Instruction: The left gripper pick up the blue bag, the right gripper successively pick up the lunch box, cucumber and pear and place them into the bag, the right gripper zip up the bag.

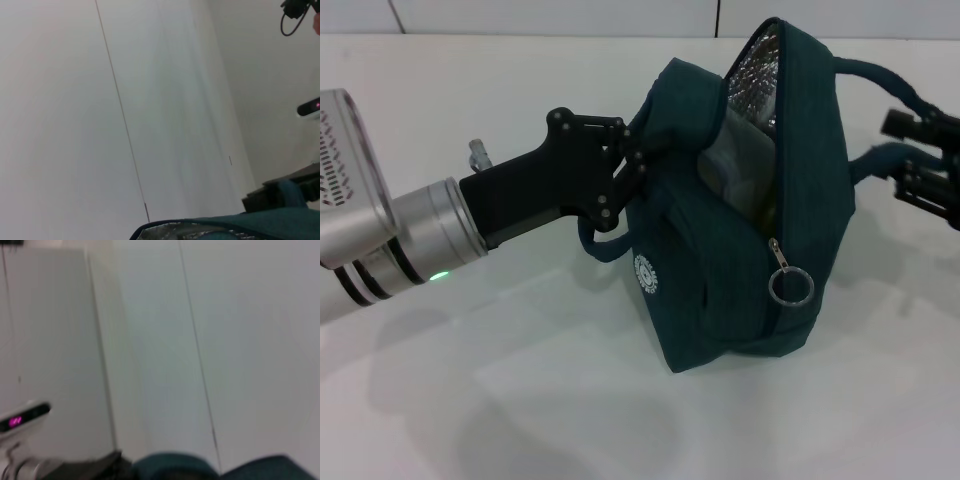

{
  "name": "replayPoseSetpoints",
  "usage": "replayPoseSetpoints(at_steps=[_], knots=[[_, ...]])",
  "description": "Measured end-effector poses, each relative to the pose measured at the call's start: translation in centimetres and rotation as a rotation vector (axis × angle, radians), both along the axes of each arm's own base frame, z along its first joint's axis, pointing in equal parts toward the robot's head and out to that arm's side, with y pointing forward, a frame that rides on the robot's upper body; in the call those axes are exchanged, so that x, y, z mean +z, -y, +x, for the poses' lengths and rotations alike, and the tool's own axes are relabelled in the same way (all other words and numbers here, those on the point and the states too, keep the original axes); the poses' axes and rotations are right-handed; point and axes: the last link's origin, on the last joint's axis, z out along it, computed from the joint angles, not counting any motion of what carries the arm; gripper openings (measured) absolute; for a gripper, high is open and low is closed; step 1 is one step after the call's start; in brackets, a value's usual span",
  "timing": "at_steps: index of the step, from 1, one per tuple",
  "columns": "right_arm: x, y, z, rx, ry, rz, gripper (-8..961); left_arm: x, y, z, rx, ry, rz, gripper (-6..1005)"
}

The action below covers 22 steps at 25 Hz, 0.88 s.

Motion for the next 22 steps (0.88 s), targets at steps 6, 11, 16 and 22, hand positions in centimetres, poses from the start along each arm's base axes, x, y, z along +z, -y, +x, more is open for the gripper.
replayPoseSetpoints(at_steps=[6,11,16,22], knots=[[2.9,0.5,1.0,-0.012,-0.011,0.016,513,-0.1,0.0,0.0,-0.003,-0.002,0.002,42],[2.3,1.2,1.5,0.013,0.08,-0.07,511,-0.1,-0.1,0.1,-0.006,-0.003,0.003,41],[3.2,1.3,1.6,0.028,0.101,-0.084,505,0.0,-0.1,0.1,-0.008,-0.005,0.005,41],[2.7,2.9,0.7,0.144,0.063,-0.065,502,-0.1,-0.2,0.2,-0.017,-0.013,0.018,41]])
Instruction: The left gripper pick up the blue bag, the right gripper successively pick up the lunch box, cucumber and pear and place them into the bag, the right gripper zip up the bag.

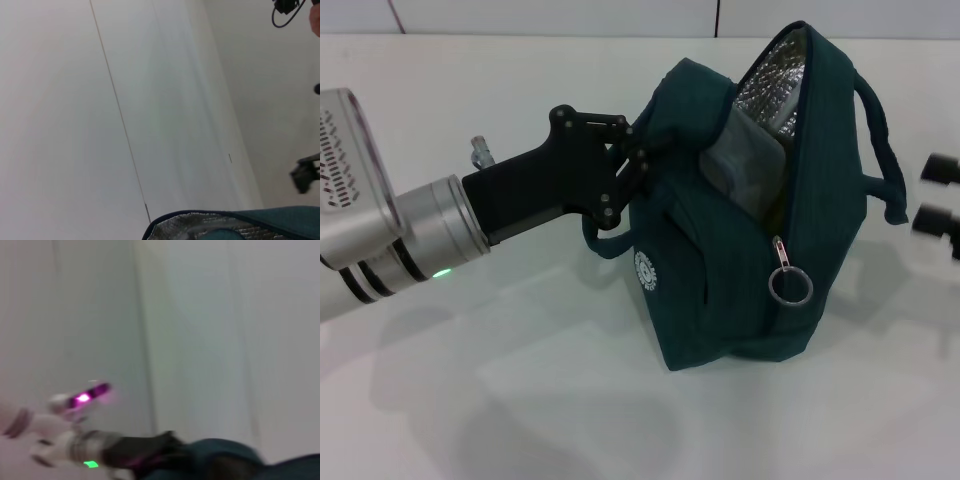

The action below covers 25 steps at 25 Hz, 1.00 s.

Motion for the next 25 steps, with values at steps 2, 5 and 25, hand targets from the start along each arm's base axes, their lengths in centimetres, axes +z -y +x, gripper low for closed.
replayPoseSetpoints(at_steps=[2,5,25], knots=[[-0.9,0.5,-0.4,0.045,0.04,-0.082,502,0.0,0.0,0.0,0.0,0.002,0.002,41],[-2.3,0.3,-0.9,0.066,0.101,-0.186,501,0.0,0.0,0.0,0.001,0.003,0.003,41],[-8.2,-1.3,-3.8,0.074,0.193,-0.335,494,-0.7,0.2,0.3,-0.008,0.007,-0.017,42]])
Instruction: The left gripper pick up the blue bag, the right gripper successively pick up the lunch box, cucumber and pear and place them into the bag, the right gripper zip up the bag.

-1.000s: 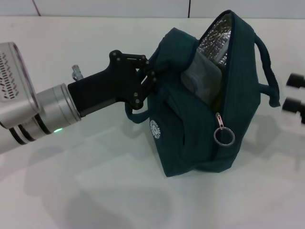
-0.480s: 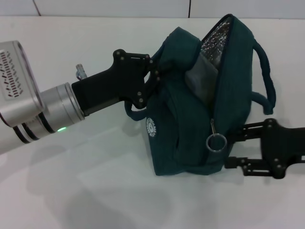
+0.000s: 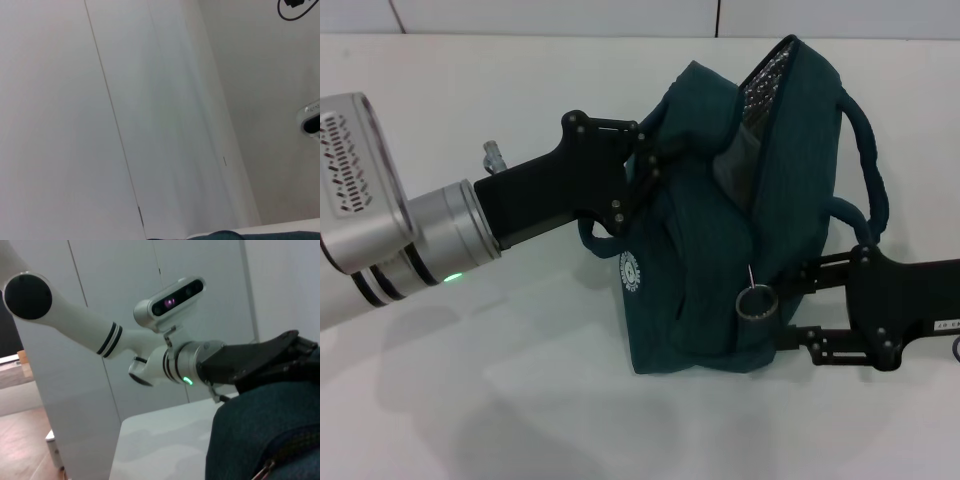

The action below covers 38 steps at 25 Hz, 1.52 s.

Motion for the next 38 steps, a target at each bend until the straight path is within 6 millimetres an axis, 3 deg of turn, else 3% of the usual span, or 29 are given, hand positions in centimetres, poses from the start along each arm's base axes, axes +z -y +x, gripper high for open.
replayPoseSetpoints(at_steps=[12,26,38], knots=[[-0.5,0.1,-0.6,0.02,-0.005,-0.02,338,-0.1,-0.1,0.1,-0.003,0.0,-0.002,42],[-0.8,0.0,-1.3,-0.001,-0.063,-0.02,316,-0.1,0.0,0.1,-0.003,0.002,-0.004,42],[-2.6,-0.5,-1.8,-0.031,-0.009,-0.071,293,-0.2,-0.2,0.5,-0.011,0.005,-0.011,41]])
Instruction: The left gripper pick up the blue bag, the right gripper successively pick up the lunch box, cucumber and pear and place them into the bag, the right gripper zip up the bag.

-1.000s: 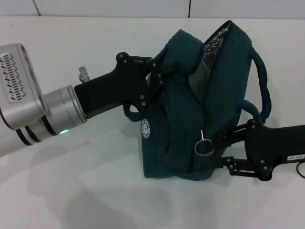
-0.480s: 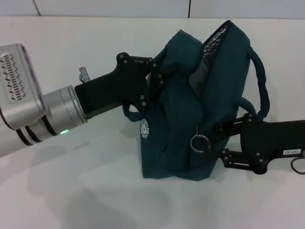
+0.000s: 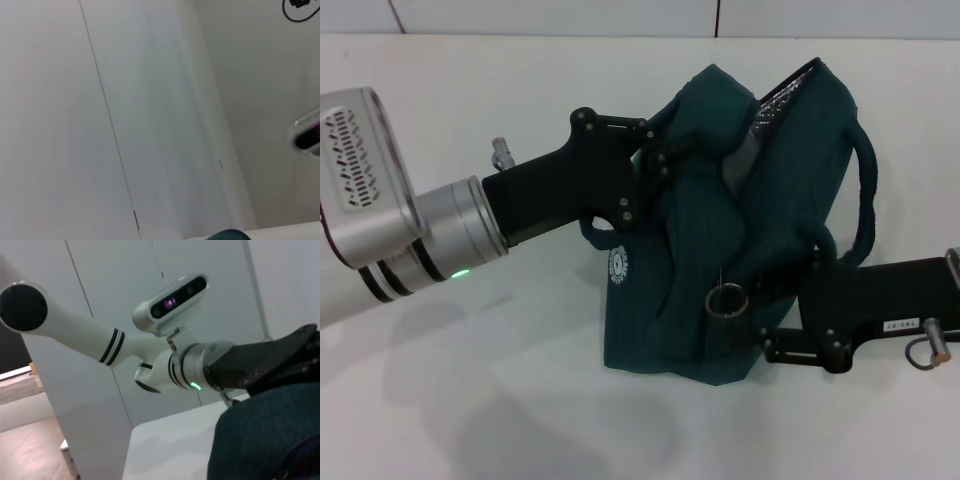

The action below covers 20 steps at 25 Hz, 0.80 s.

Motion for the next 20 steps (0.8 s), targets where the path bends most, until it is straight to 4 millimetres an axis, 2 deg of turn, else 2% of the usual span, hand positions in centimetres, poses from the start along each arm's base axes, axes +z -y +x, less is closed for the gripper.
replayPoseSetpoints(at_steps=[14,20], knots=[[0.08,-0.58,0.01,-0.025,-0.028,0.064,267,-0.39,0.25,-0.11,0.017,0.01,-0.015,42],[0.07,-0.36,0.23,-0.004,-0.034,0.088,60,-0.69,0.44,-0.25,0.042,0.039,-0.007,42]])
